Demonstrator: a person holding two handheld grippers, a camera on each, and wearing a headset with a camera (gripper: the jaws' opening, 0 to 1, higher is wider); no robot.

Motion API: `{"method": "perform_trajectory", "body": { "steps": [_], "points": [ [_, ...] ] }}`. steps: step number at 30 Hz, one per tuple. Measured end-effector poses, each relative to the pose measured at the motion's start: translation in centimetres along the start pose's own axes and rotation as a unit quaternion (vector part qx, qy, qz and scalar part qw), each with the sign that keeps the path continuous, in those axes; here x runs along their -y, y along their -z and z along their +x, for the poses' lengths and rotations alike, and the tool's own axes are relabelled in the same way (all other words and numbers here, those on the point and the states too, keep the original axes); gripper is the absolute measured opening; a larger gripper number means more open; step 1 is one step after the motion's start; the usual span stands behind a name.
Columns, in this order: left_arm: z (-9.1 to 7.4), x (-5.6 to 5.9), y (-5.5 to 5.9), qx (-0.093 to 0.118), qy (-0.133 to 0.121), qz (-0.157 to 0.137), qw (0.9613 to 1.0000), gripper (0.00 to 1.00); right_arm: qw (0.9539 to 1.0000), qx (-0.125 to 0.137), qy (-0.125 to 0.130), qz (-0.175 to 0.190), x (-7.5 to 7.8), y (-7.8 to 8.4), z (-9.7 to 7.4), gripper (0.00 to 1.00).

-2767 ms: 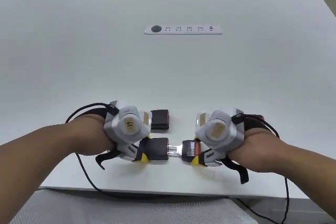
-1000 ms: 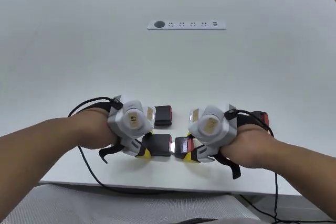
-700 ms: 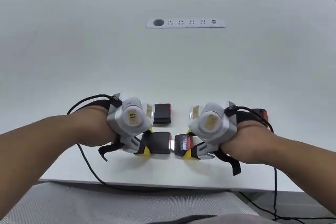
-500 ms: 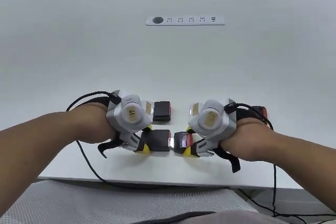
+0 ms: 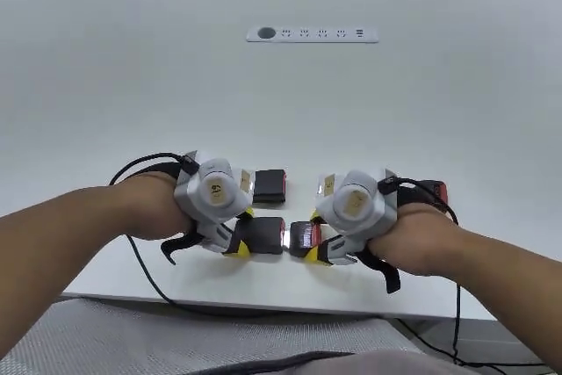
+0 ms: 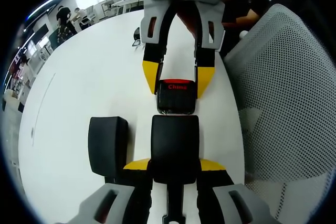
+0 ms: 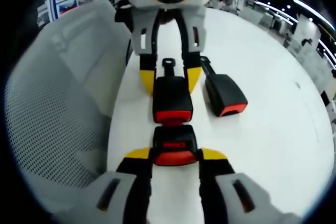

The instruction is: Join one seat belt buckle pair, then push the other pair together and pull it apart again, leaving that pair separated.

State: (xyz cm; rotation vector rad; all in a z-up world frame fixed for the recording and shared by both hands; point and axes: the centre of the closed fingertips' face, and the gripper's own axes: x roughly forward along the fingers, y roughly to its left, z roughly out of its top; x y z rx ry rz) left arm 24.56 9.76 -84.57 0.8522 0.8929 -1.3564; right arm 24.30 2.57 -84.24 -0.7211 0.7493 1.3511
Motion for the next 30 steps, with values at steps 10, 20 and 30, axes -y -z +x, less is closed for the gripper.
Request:
{"method": "perform_trajectory", "body": {
  "steps": [10,20,30],
  "points": [
    [-0.1,0.1,-0.1,-0.012,-0.003,-0.002,0.9999,0.34,1.0,-0.006,-0.002,0.005,-0.1,-0.1,0.0,0.34],
    [-1.6,-0.2,-1.0,0.003,-0.025,0.006,0.9997,0.35,0.9996,0.022,0.013,0.014,0.2,-1.5,-1.2,0.38],
    [-3.9,-2.1,-2.3,0.021,-0.057,0.005,0.9982,0.36,0.9991,0.038,0.015,0.008,0.4,-2.1,-2.5,0.35]
  ]
}}
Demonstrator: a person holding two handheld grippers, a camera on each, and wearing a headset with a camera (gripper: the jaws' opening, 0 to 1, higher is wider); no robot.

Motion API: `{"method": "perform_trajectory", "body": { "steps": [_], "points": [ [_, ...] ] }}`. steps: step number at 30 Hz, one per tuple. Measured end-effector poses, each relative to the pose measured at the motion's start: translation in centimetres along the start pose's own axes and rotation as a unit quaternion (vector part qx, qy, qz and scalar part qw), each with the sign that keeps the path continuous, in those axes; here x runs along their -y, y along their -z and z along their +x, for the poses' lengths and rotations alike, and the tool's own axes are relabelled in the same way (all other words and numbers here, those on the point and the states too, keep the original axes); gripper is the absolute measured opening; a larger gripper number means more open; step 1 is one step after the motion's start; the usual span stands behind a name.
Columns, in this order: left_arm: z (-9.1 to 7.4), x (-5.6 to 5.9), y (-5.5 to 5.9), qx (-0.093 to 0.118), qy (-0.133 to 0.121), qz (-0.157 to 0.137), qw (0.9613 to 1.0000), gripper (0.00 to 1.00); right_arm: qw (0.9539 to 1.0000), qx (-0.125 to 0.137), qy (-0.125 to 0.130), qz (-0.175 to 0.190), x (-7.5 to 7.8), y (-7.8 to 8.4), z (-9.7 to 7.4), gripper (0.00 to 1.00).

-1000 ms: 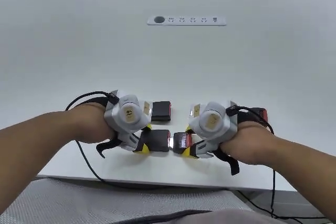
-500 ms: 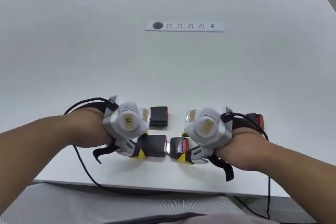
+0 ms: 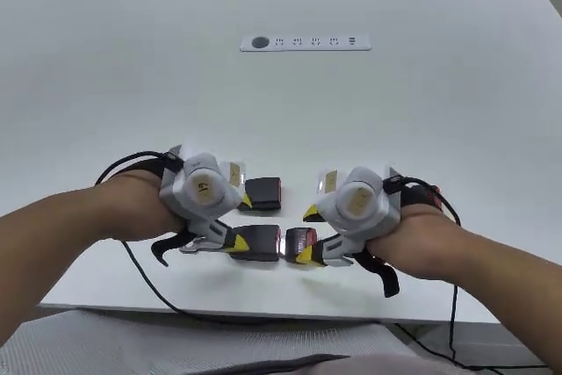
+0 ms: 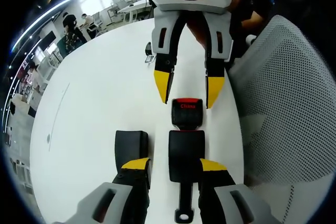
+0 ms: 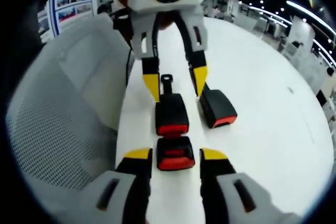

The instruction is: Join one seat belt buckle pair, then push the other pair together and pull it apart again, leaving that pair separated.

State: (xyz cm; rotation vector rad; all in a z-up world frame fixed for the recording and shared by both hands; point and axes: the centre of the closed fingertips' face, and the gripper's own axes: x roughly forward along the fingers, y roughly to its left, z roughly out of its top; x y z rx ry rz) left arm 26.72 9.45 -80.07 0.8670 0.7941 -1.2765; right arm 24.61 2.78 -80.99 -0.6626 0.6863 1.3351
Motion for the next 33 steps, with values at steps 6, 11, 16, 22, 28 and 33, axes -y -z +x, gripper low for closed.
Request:
{"method": "perform_trajectory", "body": {
  "steps": [6,11,16,22,28,33],
  "points": [
    [-0.2,-2.3,0.1,0.001,-0.017,-0.002,0.9999,0.36,0.9997,0.0,0.018,0.018,2.2,2.0,-1.7,0.34],
    [0.3,-3.8,0.4,-0.005,-0.02,-0.01,0.9997,0.38,0.999,-0.012,0.036,0.023,4.3,4.6,-3.6,0.34],
    [1.3,-4.9,1.3,-0.016,-0.017,-0.016,0.9996,0.41,0.9967,-0.027,0.063,0.044,6.6,8.1,-6.0,0.34],
    [2.3,-5.3,1.6,-0.026,-0.014,-0.018,0.9994,0.44,0.9934,-0.054,0.082,0.06,8.3,11.6,-8.4,0.34],
    [3.2,-5.3,1.6,-0.03,-0.005,-0.013,0.9994,0.45,0.991,-0.078,0.089,0.063,9.3,14.3,-9.7,0.35],
    [3.8,-5.6,2.0,-0.037,0.004,-0.012,0.9992,0.45,0.9897,-0.098,0.08,0.067,9.6,16.3,-9.7,0.35]
  ]
}}
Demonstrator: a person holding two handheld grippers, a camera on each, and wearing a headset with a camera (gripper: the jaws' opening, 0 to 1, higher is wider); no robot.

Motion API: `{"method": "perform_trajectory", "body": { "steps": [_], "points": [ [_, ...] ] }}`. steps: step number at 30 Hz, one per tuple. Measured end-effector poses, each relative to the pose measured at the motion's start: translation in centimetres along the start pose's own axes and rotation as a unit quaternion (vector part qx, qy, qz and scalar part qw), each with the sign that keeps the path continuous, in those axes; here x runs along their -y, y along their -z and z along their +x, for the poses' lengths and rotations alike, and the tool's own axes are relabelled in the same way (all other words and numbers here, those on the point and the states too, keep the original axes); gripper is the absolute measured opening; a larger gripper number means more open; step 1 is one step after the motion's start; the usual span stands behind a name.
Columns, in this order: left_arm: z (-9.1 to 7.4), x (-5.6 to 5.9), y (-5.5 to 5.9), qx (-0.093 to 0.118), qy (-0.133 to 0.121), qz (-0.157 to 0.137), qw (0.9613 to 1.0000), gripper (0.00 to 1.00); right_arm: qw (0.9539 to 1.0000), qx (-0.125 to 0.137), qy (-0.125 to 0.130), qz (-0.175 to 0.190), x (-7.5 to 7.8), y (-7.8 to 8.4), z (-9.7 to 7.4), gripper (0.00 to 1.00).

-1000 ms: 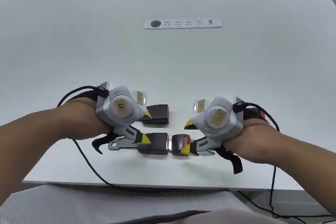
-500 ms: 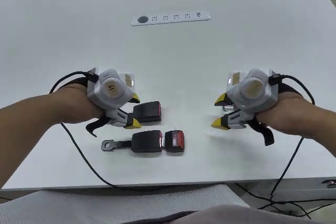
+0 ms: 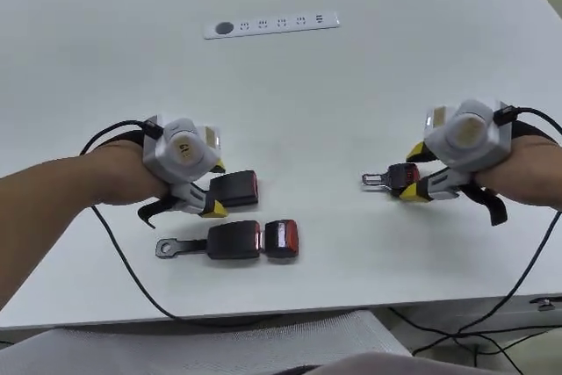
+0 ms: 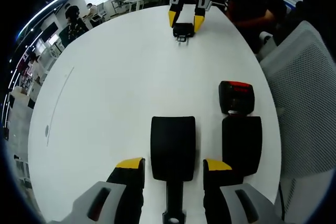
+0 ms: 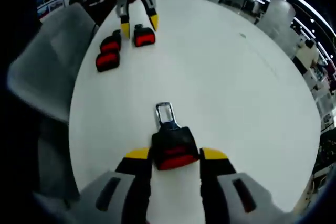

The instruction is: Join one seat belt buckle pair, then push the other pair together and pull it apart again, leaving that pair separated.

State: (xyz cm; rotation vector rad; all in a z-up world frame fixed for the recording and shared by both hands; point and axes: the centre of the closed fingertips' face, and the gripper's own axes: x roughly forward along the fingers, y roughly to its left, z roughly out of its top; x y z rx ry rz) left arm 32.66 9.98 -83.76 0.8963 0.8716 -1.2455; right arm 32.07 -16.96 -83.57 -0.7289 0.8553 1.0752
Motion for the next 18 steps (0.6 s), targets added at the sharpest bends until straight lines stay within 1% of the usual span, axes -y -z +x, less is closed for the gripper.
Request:
{"method": "perform_trajectory", "body": {
  "steps": [4,5,10,13,18],
  "points": [
    [0.12,0.13,0.16,-0.002,0.009,-0.004,1.0,0.44,0.9999,-0.002,-0.012,-0.004,-0.1,0.0,0.23,0.35],
    [0.23,0.25,0.1,0.001,0.015,-0.006,0.9999,0.43,0.9998,-0.004,-0.017,-0.01,-0.12,-0.02,0.29,0.35],
    [0.36,0.29,0.0,0.0,0.022,-0.004,0.9997,0.37,0.9993,-0.005,-0.03,-0.024,-0.04,-0.21,0.48,0.34],
    [0.34,-0.09,0.01,0.003,0.017,-0.005,0.9998,0.33,0.9985,-0.009,-0.041,-0.035,-0.04,-0.2,0.52,0.33],
    [0.34,-0.06,0.07,0.001,0.019,-0.004,0.9998,0.33,0.9979,-0.013,-0.049,-0.041,-0.06,-0.25,0.55,0.33]
  ]
}}
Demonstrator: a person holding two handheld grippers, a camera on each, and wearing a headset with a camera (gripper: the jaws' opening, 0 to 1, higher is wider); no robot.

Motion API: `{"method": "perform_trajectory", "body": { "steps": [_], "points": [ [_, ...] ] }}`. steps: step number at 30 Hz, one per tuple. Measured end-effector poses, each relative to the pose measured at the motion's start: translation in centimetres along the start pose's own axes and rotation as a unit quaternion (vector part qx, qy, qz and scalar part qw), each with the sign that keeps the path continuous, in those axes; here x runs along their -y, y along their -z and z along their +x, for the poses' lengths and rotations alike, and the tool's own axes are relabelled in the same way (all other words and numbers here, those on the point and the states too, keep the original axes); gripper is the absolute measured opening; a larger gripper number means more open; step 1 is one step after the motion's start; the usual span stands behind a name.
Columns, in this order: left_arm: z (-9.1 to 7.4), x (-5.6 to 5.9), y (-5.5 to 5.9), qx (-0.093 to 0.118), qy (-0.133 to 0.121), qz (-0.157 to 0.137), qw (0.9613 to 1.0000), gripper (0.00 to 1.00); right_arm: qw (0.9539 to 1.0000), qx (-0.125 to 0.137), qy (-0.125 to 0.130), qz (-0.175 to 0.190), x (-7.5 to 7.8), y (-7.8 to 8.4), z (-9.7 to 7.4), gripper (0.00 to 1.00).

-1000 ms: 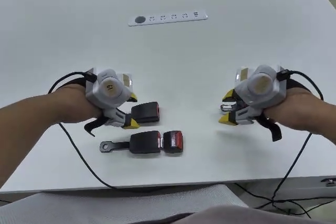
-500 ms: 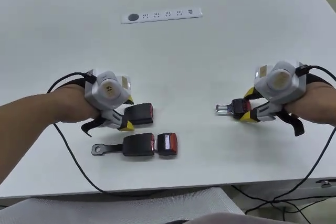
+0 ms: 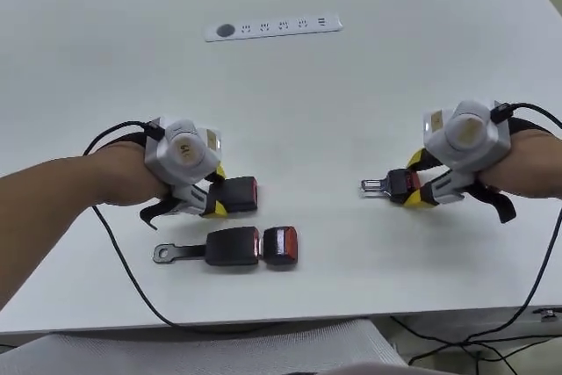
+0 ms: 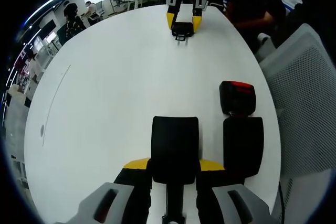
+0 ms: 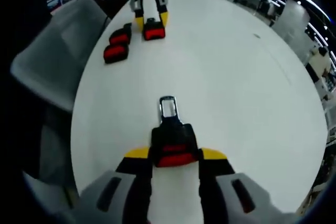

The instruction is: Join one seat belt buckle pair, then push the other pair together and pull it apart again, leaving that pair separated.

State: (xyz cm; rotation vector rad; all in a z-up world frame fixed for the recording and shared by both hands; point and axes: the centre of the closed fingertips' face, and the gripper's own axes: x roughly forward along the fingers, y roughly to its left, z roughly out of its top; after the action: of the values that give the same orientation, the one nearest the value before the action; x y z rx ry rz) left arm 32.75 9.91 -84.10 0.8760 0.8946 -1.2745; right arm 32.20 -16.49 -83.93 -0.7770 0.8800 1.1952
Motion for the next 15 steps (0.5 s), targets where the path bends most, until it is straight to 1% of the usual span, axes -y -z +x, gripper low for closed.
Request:
{"method": "perform_trajectory", "body": {
  "steps": [5,11,15],
  "points": [
    [-0.07,0.0,0.12,0.0,-0.003,-0.002,1.0,0.32,1.0,-0.004,0.002,-0.001,-0.03,-0.1,-0.06,0.33],
    [-0.06,-0.03,0.19,-0.003,-0.001,-0.003,1.0,0.32,0.9999,-0.011,0.009,-0.005,-0.09,-0.19,-0.09,0.33],
    [-0.03,-0.01,0.17,-0.005,-0.003,-0.003,1.0,0.32,0.9999,-0.008,0.013,0.0,-0.33,-0.69,0.14,0.33]
  ]
}}
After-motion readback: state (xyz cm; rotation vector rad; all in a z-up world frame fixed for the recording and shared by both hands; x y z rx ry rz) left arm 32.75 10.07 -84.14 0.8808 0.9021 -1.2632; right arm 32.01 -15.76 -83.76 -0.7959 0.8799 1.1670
